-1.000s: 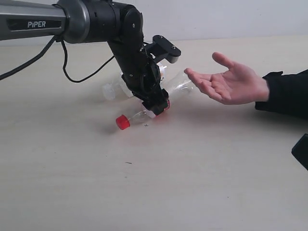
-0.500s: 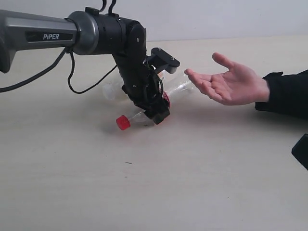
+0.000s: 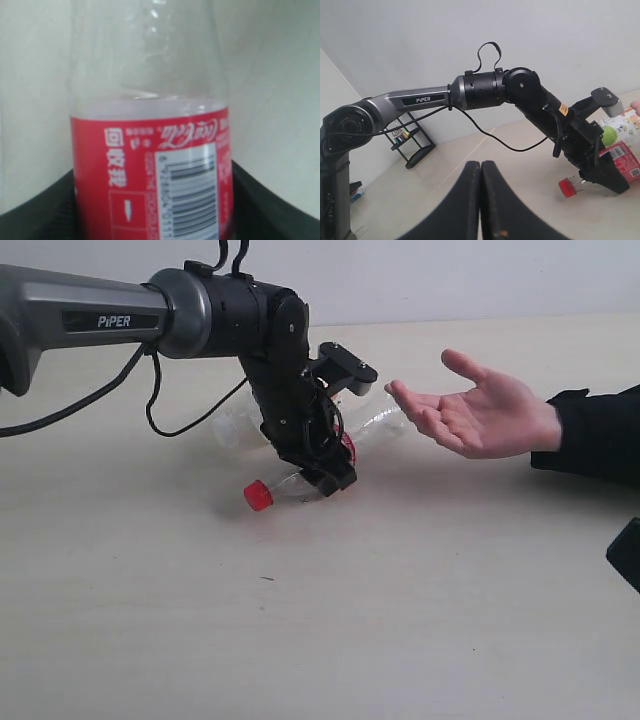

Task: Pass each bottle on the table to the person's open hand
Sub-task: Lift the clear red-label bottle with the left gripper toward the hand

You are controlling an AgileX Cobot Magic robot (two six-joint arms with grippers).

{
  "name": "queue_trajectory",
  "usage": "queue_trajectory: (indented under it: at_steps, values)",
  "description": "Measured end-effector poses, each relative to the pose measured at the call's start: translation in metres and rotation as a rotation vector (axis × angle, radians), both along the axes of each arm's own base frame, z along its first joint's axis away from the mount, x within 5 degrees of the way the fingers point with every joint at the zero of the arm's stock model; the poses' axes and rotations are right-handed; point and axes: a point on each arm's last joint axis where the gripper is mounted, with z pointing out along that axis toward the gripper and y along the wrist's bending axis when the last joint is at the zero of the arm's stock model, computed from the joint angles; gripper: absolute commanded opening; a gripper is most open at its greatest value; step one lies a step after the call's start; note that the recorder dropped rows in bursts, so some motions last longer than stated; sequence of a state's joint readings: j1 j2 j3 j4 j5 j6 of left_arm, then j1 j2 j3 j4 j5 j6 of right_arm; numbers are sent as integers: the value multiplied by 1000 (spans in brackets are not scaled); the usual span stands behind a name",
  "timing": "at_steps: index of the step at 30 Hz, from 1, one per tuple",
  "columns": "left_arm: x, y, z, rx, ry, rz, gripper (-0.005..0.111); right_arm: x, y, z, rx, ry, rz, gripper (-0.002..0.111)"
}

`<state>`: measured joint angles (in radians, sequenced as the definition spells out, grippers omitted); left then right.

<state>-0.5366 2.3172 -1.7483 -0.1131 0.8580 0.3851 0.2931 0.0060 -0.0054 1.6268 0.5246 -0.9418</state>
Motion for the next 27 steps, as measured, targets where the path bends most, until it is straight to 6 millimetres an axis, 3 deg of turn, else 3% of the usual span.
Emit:
queue_trajectory:
  at_steps: [8,20,27]
  values:
    - [4,-2,13,-26,2,92,0,0,0,0,0,0,0,0]
    - [6,-4,75,-135,-56,261,0,0,0,0,0,0,0,0]
    - [-1,1,116,-170,-117,255,0,0,0,0,0,0,0,0]
